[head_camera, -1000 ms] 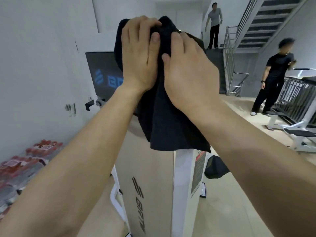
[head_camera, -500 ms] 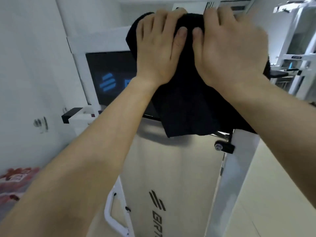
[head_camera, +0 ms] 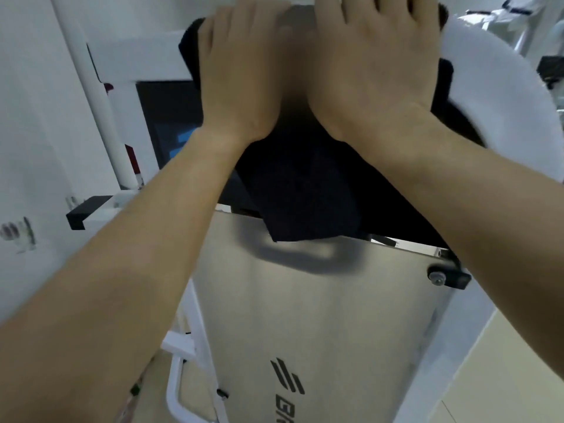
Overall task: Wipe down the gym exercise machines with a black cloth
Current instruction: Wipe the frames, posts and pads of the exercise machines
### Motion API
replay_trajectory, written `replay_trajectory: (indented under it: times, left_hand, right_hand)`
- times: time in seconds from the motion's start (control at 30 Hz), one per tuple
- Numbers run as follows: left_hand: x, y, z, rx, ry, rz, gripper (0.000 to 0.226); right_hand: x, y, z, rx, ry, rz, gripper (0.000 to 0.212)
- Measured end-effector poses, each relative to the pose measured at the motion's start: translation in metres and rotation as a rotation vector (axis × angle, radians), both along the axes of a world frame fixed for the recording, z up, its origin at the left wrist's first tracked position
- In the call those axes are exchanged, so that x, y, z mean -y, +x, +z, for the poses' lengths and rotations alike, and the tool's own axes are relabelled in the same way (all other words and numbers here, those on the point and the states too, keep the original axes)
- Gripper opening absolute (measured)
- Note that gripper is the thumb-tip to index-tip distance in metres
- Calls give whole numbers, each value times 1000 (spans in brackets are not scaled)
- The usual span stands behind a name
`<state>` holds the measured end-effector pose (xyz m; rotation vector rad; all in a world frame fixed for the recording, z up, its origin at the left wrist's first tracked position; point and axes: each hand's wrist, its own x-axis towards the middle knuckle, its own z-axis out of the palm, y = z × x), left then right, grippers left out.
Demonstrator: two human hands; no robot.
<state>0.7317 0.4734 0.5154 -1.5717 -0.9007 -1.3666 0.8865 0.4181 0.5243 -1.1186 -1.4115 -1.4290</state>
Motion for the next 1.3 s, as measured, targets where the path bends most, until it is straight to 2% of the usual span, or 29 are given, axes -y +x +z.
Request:
replay_trajectory:
  times: [0.1, 0.23, 0.4, 0.5, 0.67, 0.8, 1.0, 1.17, 1.3]
  left_hand:
    - [-12, -46, -3, 61, -68, 0, 42]
    - [-14, -36, -1, 135, -63, 59, 43]
    - [-9, -18, -5, -13, 20, 0, 40]
    - [-22, -55, -2, -74, 36, -47, 40]
    - [-58, -156, -3, -38, -15, -34, 44]
    - [-71, -186, -3, -3, -31, -15, 47]
    - [-58, -154, -2, 74, -71, 95, 46]
    - [-36, -84, 2, 30, 13, 49, 41]
    - [-14, -23, 6, -14, 80, -5, 37]
  right_hand:
    - [-11, -27, -1, 42, -36, 43, 43]
    - [-8, -26, -5, 65, -56, -16, 44]
    - [-1, -26, -7, -6, -56, -137, 48]
    - [-14, -59, -3, -46, -18, -173, 45]
    - [-53, -145, 0, -26, -31, -108, 43]
    - [-73, -195, 0, -40, -45, -68, 42]
    - [-70, -172, 0, 18, 46, -37, 36]
    - [-46, -101, -2, 3, 117, -126, 34]
    - [-17, -41, -4, -11, 57, -198, 37]
